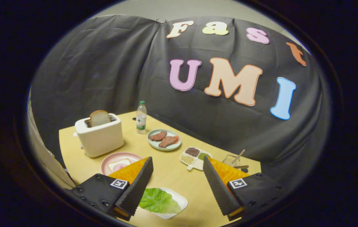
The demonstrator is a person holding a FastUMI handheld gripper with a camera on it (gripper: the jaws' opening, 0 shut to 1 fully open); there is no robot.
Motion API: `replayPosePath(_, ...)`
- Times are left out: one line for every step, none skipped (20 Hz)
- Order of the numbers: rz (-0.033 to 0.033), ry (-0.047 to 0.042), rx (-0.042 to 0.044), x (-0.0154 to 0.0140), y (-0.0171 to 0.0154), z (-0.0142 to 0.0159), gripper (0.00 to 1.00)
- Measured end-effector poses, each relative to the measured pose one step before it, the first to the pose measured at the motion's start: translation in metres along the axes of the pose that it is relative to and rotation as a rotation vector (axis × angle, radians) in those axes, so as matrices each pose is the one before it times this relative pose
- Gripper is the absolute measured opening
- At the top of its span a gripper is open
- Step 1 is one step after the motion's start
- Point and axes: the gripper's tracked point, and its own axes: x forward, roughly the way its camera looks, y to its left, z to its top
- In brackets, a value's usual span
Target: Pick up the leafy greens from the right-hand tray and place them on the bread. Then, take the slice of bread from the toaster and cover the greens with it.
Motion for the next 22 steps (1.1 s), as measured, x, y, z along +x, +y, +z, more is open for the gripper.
replayPosePath(0.02351, 0.03722, -0.02015, 0.00327, 0.00359, -0.01201, 1.00)
replayPosePath(0.02079, 0.03092, -0.02059, 0.00385, 0.00356, -0.00936, 1.00)
replayPosePath(0.02090, 0.02684, -0.01714, 0.00274, 0.00289, -0.00935, 0.99)
replayPosePath(0.01900, 0.02709, -0.01157, 0.00302, 0.00359, -0.00979, 0.99)
replayPosePath(0.01904, 0.02574, -0.00953, 0.00500, 0.00341, -0.00990, 0.99)
replayPosePath(0.01208, 0.02480, -0.01073, 0.00380, 0.00245, -0.01129, 0.99)
replayPosePath(0.01453, 0.02578, -0.01017, 0.00404, 0.00184, -0.01035, 0.99)
replayPosePath(0.01252, 0.02675, -0.01153, 0.00602, 0.00183, -0.01053, 0.99)
replayPosePath(0.01467, 0.03028, -0.01079, 0.00525, 0.00177, -0.01016, 0.99)
replayPosePath(0.01374, 0.02947, -0.01080, 0.00507, 0.00217, -0.00977, 0.99)
replayPosePath(0.01287, 0.02690, -0.00858, 0.00521, 0.00125, -0.00863, 0.99)
replayPosePath(0.01531, 0.02464, -0.00331, 0.00616, 0.00321, -0.01092, 0.99)
replayPosePath(0.01469, 0.01902, 0.00042, 0.00509, 0.00196, -0.00632, 0.99)
replayPosePath(0.01583, 0.01743, 0.00239, 0.00458, 0.00224, -0.00630, 0.99)
replayPosePath(0.01458, 0.01572, 0.00324, 0.00460, 0.00160, -0.00467, 0.99)
replayPosePath(0.01470, 0.01441, 0.00376, 0.00504, 0.00214, -0.00412, 0.99)
replayPosePath(0.01284, 0.01560, 0.00348, 0.00644, 0.00250, -0.00540, 0.99)
replayPosePath(0.01122, 0.01391, 0.00172, 0.00566, 0.00096, -0.00377, 0.99)
replayPosePath(0.01062, 0.01579, 0.00245, 0.00589, 0.00040, -0.00389, 0.99)
replayPosePath(0.01338, 0.01890, 0.00541, 0.00529, 0.00067, -0.00487, 0.99)
replayPosePath(0.01122, 0.01689, 0.00559, 0.00662, 0.00110, -0.00464, 0.99)
replayPosePath(0.00617, 0.01830, 0.00360, 0.00541, -0.00014, -0.00445, 0.99)
